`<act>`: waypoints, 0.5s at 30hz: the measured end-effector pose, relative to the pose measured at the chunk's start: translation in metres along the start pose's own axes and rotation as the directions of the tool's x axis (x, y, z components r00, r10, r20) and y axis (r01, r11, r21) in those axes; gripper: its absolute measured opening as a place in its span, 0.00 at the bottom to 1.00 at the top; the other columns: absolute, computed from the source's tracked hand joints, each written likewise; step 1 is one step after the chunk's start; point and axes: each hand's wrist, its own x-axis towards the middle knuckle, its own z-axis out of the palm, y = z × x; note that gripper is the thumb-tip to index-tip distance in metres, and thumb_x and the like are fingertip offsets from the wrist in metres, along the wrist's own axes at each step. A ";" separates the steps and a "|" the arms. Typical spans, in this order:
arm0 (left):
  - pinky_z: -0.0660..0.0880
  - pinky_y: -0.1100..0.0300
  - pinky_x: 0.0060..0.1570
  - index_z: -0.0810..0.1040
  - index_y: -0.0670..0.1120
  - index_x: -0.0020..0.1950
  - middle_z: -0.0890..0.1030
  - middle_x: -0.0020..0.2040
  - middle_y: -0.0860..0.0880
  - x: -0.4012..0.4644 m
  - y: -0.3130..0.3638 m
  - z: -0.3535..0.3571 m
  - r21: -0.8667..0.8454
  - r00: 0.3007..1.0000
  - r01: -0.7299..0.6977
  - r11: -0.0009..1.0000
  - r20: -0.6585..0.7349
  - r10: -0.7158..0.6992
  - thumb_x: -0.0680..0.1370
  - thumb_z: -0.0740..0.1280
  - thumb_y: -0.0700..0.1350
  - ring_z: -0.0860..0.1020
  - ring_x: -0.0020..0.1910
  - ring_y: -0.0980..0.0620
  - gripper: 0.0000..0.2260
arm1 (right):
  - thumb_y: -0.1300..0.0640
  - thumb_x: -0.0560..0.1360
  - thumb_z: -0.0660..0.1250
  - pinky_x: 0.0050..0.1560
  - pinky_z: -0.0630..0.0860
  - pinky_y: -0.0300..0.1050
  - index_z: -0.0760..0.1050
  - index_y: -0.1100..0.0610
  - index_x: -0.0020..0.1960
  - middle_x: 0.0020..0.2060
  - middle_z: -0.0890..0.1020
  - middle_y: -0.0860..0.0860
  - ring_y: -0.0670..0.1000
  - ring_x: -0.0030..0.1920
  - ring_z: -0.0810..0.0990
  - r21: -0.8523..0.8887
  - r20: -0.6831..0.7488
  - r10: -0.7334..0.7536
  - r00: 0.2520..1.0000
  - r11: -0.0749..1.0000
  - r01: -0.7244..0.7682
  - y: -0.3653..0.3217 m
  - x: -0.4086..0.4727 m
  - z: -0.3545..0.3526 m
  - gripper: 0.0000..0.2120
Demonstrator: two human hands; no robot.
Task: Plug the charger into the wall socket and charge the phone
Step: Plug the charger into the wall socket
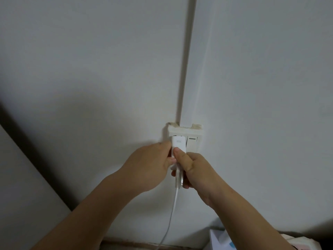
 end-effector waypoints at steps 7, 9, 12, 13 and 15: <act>0.64 0.82 0.38 0.58 0.56 0.32 0.64 0.31 0.60 0.003 0.001 -0.001 -0.004 0.999 -0.007 1.000 -0.034 0.007 0.78 0.57 0.48 0.68 0.29 0.62 0.15 | 0.44 0.75 0.60 0.20 0.67 0.33 0.75 0.62 0.37 0.30 0.75 0.59 0.47 0.23 0.71 0.016 -0.070 -0.013 0.997 1.000 0.014 0.000 0.007 -0.001 0.22; 0.64 0.82 0.38 0.59 0.54 0.35 0.64 0.31 0.60 0.004 0.002 0.000 -0.026 1.000 0.011 1.000 -0.026 -0.012 0.78 0.57 0.48 0.70 0.29 0.63 0.12 | 0.44 0.75 0.60 0.21 0.68 0.33 0.76 0.63 0.37 0.30 0.75 0.59 0.48 0.24 0.71 0.042 -0.062 -0.012 0.998 0.999 0.015 0.000 0.007 -0.003 0.22; 0.65 0.80 0.38 0.61 0.51 0.39 0.63 0.32 0.59 0.005 0.002 0.001 -0.041 0.999 0.038 0.998 -0.019 -0.039 0.78 0.57 0.47 0.68 0.29 0.62 0.09 | 0.46 0.75 0.61 0.20 0.68 0.33 0.76 0.64 0.38 0.28 0.75 0.57 0.45 0.21 0.70 0.068 -0.057 -0.014 0.998 0.998 0.018 0.000 0.008 -0.003 0.21; 0.65 0.80 0.38 0.60 0.50 0.39 0.63 0.32 0.59 0.005 0.001 0.001 -0.021 0.999 0.036 0.999 -0.019 -0.036 0.78 0.57 0.48 0.66 0.29 0.62 0.09 | 0.46 0.75 0.61 0.20 0.67 0.33 0.76 0.66 0.39 0.27 0.75 0.57 0.45 0.20 0.70 0.076 -0.059 -0.019 0.998 0.997 0.024 0.000 0.009 -0.003 0.22; 0.65 0.80 0.38 0.61 0.50 0.42 0.64 0.34 0.59 0.006 0.001 0.001 0.002 0.999 0.031 1.000 -0.015 -0.031 0.78 0.56 0.49 0.65 0.30 0.62 0.07 | 0.47 0.74 0.62 0.20 0.67 0.34 0.77 0.68 0.41 0.25 0.75 0.55 0.45 0.20 0.70 0.100 -0.063 -0.030 0.998 0.994 0.036 0.002 0.011 -0.002 0.22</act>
